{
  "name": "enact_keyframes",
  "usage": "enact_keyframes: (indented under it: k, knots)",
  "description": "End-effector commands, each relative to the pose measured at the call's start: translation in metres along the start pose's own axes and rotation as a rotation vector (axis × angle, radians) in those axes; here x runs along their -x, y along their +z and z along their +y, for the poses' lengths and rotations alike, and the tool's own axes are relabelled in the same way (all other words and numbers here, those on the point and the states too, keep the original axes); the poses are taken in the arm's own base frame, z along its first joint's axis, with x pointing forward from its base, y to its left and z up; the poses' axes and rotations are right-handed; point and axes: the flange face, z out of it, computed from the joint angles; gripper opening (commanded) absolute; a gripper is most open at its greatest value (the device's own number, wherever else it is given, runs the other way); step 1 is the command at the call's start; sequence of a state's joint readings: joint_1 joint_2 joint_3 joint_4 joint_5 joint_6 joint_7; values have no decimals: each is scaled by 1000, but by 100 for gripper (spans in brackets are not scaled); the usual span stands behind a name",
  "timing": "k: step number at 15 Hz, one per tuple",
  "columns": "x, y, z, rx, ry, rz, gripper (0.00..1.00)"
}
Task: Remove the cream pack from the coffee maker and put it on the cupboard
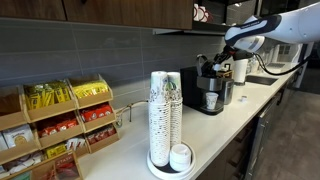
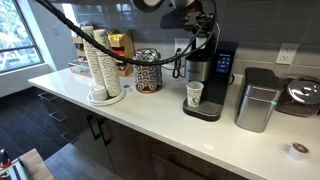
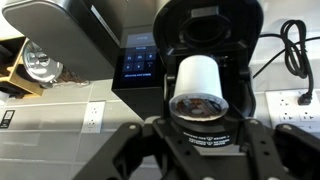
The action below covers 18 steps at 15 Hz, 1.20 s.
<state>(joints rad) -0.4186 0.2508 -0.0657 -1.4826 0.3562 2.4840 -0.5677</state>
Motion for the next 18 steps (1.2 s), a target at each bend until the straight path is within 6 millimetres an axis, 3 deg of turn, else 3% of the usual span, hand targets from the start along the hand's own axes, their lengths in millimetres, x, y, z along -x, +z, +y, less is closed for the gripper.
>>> enact_keyframes:
  k: [1,5,13,15,16,18]
  knots:
    - [17,-24,-11,-60,-34,-15,29]
    - [40,-32,-30,-140,-94,-58,28]
    - [106,-24,-84,-306,-221,-150,28]
    - [111,-23,-83,-309,-243,-152,28]
    - [98,-15,-85,-285,-228,-161,53]
    - [102,-17,-85,-288,-235,-163,53]
